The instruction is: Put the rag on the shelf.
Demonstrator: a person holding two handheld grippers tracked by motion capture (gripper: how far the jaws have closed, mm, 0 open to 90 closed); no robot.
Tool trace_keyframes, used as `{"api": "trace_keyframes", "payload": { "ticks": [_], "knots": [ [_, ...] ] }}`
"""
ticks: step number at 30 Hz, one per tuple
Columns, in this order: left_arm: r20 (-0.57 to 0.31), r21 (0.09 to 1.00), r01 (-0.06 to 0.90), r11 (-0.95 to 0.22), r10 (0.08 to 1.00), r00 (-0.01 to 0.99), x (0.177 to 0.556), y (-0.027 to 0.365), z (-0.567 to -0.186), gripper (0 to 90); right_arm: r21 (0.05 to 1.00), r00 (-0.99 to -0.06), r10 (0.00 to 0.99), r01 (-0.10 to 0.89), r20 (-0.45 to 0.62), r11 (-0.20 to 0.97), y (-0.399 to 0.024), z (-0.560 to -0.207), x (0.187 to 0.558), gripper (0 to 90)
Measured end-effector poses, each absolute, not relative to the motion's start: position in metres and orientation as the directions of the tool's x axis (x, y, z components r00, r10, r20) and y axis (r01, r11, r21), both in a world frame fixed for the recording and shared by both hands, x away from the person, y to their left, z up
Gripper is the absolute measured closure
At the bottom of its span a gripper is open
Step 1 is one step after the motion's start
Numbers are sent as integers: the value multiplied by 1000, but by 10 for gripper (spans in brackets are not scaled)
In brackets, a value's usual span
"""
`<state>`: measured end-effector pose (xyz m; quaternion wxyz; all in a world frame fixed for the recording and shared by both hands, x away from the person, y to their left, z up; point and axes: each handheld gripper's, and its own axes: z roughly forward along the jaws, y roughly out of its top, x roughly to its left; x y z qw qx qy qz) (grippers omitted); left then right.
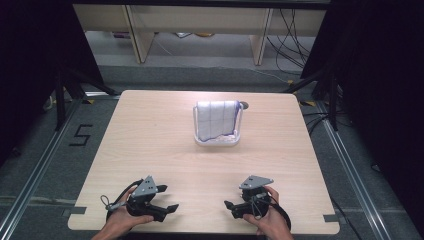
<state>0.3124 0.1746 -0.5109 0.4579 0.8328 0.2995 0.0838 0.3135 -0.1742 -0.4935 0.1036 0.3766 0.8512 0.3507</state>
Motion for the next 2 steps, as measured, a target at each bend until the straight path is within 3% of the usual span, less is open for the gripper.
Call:
{"api": "trace_keyframes", "payload": {
  "ticks": [2],
  "knots": [
    [-135, 813, 422, -401, 576, 806, 312, 174, -511, 203, 681, -710, 701, 549, 73, 485, -174, -495, 315, 192]
  ]
}}
